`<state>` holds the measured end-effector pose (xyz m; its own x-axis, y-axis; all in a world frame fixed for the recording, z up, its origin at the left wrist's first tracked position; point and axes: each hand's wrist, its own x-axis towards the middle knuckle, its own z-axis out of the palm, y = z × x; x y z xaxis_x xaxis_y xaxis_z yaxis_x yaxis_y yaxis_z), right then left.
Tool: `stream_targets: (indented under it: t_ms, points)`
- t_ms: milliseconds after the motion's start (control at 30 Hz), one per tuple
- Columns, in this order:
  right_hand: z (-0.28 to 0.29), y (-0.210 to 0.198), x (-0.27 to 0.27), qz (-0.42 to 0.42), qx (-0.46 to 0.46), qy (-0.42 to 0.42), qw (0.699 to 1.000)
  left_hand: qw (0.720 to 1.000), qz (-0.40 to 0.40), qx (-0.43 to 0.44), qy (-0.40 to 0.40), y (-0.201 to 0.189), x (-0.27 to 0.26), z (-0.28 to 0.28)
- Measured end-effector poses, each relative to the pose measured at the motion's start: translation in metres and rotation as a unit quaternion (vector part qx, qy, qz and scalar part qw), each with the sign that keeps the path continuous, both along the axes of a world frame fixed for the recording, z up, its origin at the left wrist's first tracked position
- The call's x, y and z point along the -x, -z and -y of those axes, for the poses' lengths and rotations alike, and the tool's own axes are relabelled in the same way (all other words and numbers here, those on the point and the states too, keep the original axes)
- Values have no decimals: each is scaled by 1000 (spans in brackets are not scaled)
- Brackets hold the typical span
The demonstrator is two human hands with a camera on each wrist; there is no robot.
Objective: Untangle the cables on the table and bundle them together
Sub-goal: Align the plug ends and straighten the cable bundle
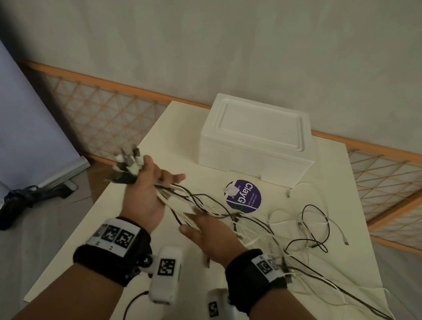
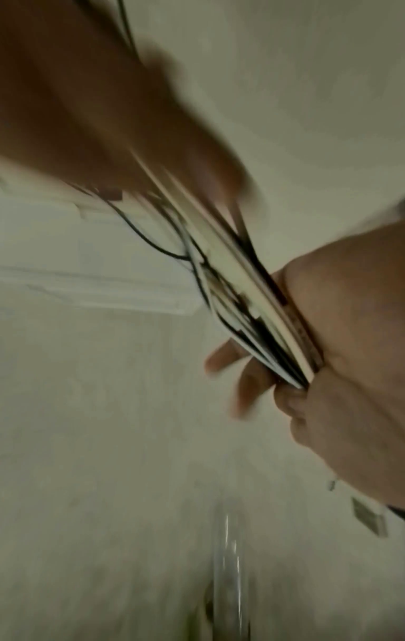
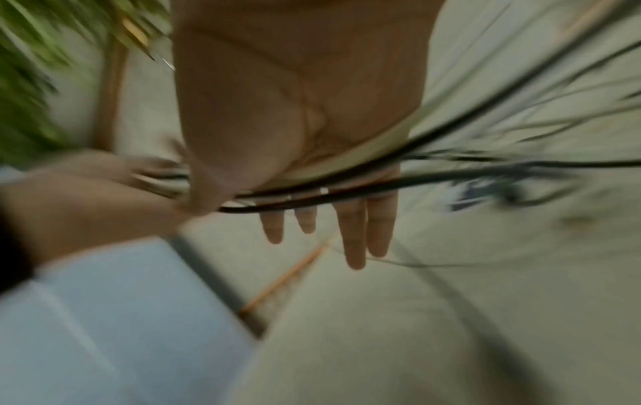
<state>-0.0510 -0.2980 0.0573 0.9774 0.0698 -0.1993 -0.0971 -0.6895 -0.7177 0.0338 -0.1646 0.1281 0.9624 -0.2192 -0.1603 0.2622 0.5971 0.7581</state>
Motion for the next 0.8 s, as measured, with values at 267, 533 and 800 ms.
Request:
stream_targets:
  t_ms: [267, 533, 800]
  points:
    - [160, 58, 95, -113, 278, 90, 950, 976, -93, -50, -189, -7, -59, -57]
    - [116, -27, 62, -213, 219, -25, 952, 995, -47, -57, -73, -23, -39, -3]
    - [13, -78, 18, 84, -122, 75, 986, 998, 23, -33, 39, -41, 14, 47]
